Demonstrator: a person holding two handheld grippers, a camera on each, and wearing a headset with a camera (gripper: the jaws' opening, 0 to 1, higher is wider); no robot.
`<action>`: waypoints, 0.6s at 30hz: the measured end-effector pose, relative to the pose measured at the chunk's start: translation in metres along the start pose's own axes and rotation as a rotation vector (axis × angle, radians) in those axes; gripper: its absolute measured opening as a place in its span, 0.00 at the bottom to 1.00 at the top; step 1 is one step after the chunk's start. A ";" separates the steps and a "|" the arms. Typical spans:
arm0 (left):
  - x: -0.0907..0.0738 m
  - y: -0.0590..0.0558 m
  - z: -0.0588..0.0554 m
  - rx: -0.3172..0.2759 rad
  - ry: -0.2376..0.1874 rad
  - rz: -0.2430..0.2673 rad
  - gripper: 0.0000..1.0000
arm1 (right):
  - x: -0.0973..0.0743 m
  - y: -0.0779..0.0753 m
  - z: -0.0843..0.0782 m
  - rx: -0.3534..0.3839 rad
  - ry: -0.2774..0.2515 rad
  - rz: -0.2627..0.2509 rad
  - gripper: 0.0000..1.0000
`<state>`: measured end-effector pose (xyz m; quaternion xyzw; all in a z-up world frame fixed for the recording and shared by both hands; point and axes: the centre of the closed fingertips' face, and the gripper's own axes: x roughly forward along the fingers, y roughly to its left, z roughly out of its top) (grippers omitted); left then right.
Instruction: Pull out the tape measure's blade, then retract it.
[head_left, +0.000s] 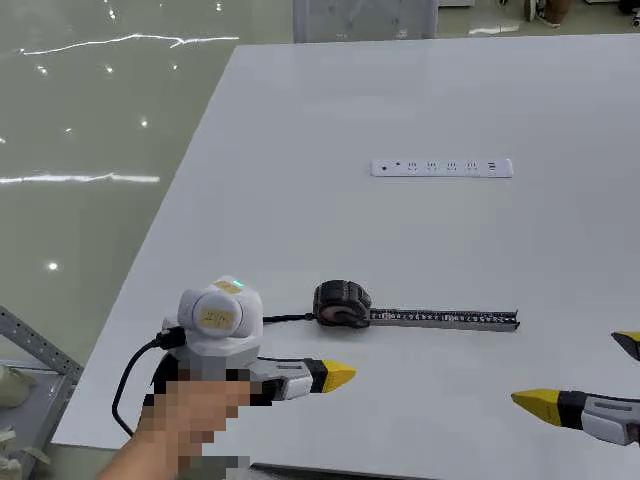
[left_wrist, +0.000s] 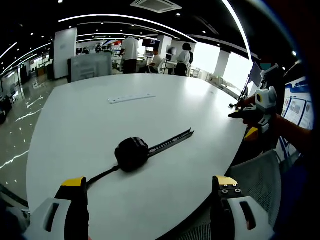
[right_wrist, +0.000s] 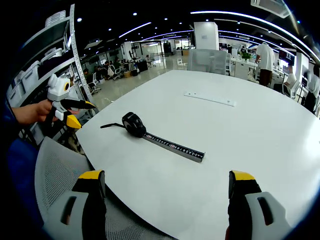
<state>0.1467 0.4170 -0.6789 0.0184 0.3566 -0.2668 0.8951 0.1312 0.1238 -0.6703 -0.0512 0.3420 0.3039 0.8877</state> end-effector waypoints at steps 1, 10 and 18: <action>-0.003 0.000 -0.001 -0.002 0.004 0.006 1.00 | -0.003 0.001 0.000 -0.002 -0.001 -0.002 1.00; -0.028 -0.007 -0.010 -0.014 0.012 0.023 1.00 | -0.027 0.010 -0.002 -0.017 -0.008 -0.018 1.00; -0.049 -0.010 -0.012 -0.033 0.024 0.062 1.00 | -0.049 0.017 0.005 -0.051 -0.014 -0.023 1.00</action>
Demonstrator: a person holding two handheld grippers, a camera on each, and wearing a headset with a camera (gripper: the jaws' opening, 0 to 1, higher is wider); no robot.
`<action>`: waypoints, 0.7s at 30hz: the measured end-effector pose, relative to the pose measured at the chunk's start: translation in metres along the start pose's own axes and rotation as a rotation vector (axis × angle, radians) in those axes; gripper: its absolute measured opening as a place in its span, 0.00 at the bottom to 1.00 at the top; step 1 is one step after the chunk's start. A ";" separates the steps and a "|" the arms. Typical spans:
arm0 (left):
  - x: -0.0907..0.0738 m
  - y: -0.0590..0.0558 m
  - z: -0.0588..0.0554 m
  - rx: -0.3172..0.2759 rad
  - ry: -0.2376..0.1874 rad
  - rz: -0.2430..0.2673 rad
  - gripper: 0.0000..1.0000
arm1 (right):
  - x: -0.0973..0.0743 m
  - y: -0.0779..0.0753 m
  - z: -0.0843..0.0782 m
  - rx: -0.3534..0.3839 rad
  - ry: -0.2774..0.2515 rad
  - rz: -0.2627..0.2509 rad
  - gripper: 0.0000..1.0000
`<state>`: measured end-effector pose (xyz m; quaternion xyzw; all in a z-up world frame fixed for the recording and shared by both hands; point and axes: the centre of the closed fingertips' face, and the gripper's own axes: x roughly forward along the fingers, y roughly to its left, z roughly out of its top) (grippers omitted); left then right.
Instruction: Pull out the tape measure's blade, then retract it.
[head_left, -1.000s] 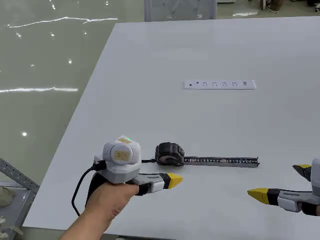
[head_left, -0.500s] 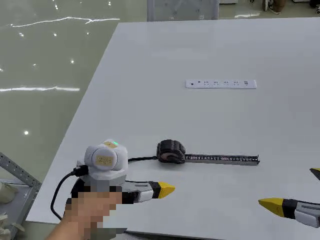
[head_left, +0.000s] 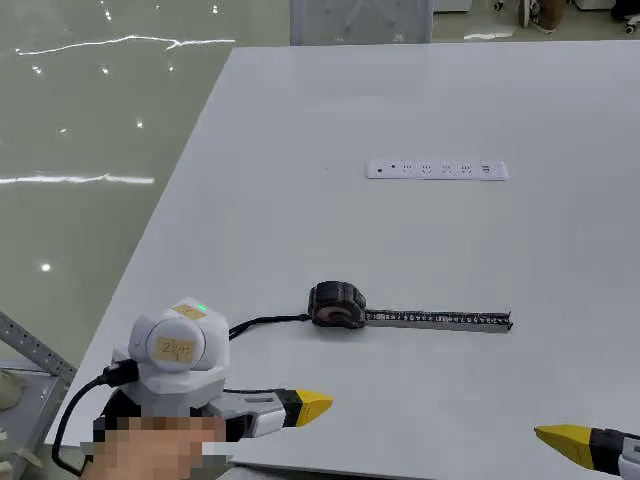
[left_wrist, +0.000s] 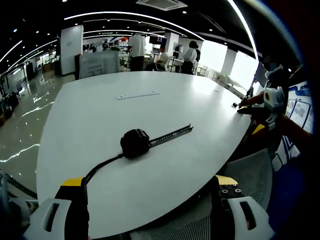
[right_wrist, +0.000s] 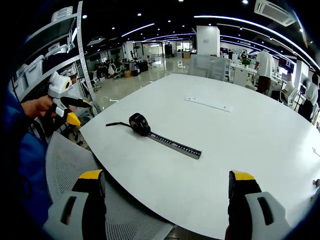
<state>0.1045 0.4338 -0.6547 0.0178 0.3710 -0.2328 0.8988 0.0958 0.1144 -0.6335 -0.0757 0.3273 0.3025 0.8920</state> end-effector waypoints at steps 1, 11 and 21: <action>-0.002 0.000 0.000 -0.011 -0.001 0.002 1.00 | -0.002 0.000 0.001 -0.003 -0.004 0.001 1.00; -0.007 -0.002 -0.003 -0.067 0.003 0.070 0.99 | -0.008 -0.006 -0.003 -0.039 0.012 -0.001 0.99; 0.033 -0.007 0.011 -0.074 -0.004 0.127 0.99 | 0.028 -0.010 -0.007 -0.127 0.062 0.081 0.98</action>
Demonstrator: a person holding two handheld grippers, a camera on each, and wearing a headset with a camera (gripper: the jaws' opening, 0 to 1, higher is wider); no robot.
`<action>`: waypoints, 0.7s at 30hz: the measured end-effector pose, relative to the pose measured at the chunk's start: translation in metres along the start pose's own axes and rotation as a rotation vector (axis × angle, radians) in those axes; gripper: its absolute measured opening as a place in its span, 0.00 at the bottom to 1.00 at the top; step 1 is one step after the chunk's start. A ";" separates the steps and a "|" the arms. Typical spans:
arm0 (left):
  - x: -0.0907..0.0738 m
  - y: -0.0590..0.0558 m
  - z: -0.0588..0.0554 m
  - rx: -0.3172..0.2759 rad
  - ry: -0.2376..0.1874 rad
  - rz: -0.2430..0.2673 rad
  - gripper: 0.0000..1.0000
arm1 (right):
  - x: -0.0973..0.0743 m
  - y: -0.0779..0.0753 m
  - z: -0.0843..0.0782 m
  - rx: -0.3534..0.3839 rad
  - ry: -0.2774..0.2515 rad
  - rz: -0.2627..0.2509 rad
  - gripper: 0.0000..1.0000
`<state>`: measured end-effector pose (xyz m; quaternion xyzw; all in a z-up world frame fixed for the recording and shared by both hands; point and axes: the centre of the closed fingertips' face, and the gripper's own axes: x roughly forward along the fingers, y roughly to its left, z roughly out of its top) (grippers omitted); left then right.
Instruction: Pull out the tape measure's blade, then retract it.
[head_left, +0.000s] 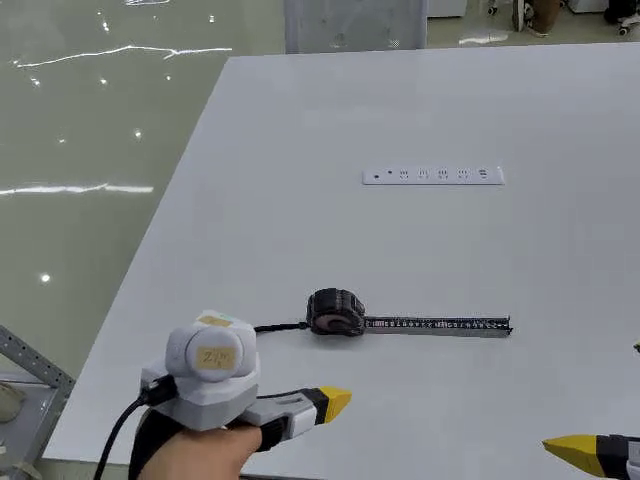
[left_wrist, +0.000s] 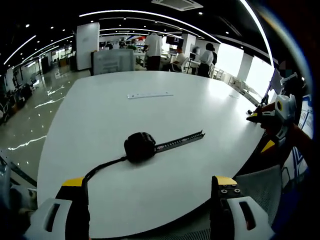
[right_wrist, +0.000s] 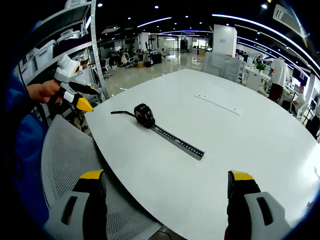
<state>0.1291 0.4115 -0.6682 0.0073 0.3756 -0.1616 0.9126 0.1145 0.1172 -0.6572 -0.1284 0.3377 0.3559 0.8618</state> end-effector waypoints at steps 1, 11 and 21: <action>0.006 -0.001 0.002 0.004 -0.008 0.005 0.99 | 0.004 0.000 0.001 -0.008 0.005 0.014 0.98; 0.040 -0.002 0.014 0.004 -0.046 0.073 0.99 | 0.031 -0.010 0.011 -0.092 0.045 0.077 0.98; 0.075 0.000 0.019 -0.014 -0.042 0.097 0.97 | 0.060 -0.023 0.008 -0.132 0.092 0.132 0.97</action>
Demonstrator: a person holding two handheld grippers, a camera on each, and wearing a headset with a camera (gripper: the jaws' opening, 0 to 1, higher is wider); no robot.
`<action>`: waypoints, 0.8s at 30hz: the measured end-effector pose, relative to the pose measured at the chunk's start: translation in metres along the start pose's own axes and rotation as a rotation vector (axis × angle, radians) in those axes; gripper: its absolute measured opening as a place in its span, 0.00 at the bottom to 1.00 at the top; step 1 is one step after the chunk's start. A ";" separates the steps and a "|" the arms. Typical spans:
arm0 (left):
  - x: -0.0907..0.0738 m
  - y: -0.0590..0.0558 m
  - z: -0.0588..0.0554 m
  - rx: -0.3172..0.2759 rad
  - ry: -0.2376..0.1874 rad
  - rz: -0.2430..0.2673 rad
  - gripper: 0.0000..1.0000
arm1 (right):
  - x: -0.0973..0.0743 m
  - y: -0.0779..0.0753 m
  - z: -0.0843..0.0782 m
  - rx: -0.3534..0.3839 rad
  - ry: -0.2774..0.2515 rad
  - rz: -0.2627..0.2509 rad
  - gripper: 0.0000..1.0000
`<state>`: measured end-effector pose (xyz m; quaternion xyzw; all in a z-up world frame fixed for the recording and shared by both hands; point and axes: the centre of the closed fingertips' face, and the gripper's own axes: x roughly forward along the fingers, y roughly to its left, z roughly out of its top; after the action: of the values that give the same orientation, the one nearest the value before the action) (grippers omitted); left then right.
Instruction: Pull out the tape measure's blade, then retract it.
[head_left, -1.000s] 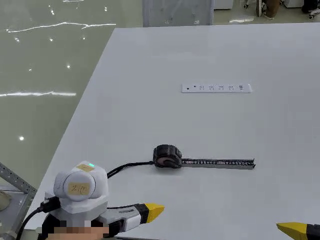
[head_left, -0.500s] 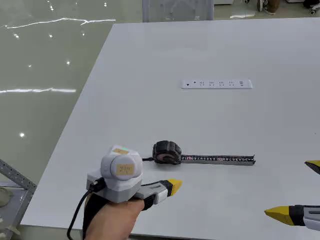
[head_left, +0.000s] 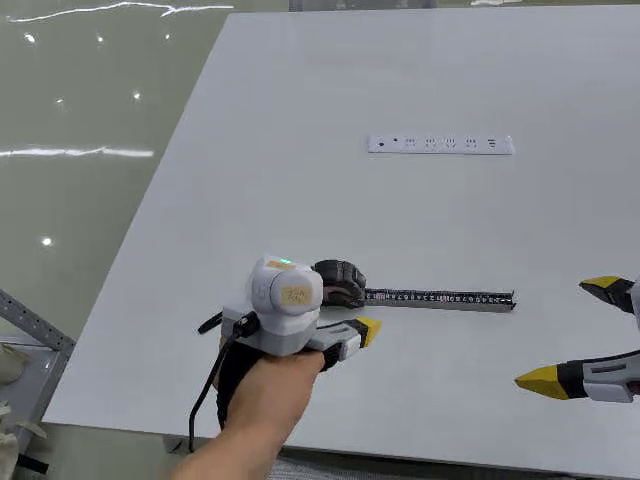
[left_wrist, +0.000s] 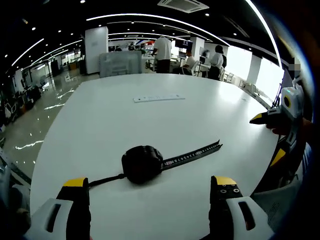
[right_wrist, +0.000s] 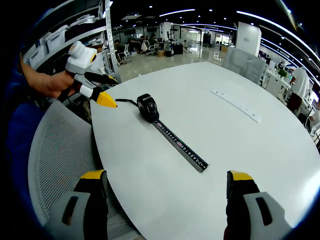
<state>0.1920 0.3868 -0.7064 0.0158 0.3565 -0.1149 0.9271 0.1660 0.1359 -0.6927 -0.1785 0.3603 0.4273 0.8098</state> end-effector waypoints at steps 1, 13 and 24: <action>0.003 0.000 0.000 -0.005 -0.001 0.001 0.97 | 0.002 -0.002 -0.001 -0.003 0.006 0.004 0.96; 0.042 0.003 -0.006 -0.065 0.035 0.032 0.95 | 0.030 -0.028 -0.017 -0.057 0.101 0.050 0.93; 0.064 0.014 -0.016 -0.138 0.052 0.065 0.93 | 0.058 -0.046 -0.025 -0.143 0.177 0.112 0.88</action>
<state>0.2308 0.3894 -0.7613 -0.0333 0.3867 -0.0593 0.9197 0.2147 0.1269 -0.7534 -0.2521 0.4083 0.4790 0.7350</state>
